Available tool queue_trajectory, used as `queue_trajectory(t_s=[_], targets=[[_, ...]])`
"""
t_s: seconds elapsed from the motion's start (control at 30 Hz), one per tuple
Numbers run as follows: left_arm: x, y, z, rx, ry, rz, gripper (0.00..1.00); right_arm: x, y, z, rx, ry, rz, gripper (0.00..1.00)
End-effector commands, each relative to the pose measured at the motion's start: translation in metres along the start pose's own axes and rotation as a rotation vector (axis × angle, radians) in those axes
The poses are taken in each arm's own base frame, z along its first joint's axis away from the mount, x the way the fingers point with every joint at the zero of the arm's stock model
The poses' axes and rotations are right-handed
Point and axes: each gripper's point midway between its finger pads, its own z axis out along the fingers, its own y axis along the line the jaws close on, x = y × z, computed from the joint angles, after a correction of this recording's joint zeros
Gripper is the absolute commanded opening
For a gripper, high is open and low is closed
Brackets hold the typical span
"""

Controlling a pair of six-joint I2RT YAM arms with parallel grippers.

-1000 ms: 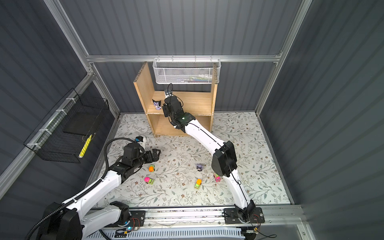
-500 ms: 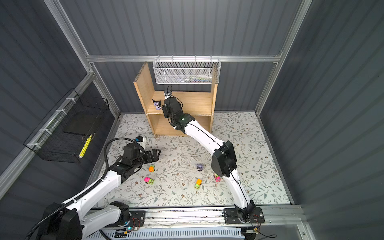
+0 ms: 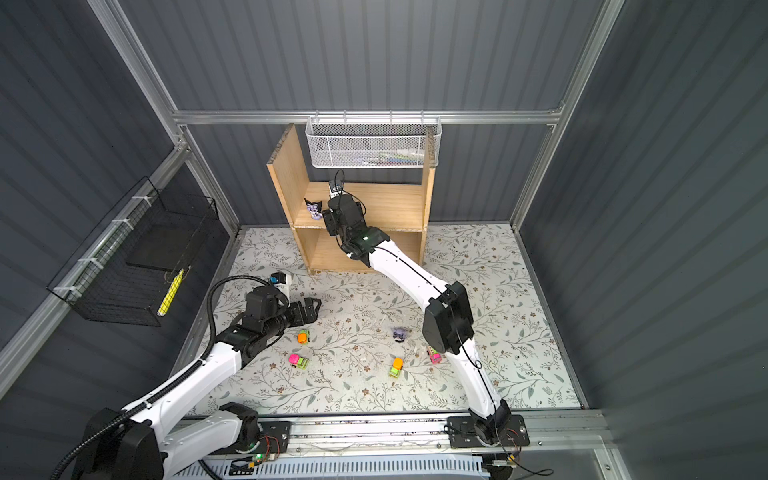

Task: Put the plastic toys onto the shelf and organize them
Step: 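Lower the cat toy onto the upper shelf with the right gripper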

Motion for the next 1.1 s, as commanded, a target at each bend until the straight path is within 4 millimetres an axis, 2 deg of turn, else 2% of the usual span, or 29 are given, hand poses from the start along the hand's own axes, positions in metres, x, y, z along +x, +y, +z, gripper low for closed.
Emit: queue_trajectory(t_s=[0.0,0.43,1.07], targets=[[-0.001,-0.005,-0.004,0.025,-0.007,0.019,1.00,0.006,0.001,-0.004,0.009,0.030,-0.019,0.69],[-0.001,-0.006,-0.006,0.030,-0.009,0.018,1.00,-0.003,-0.002,-0.010,0.008,0.015,0.011,0.82],[-0.004,-0.007,-0.010,0.033,-0.026,0.018,1.00,-0.018,-0.009,-0.024,0.007,-0.014,0.040,0.90]])
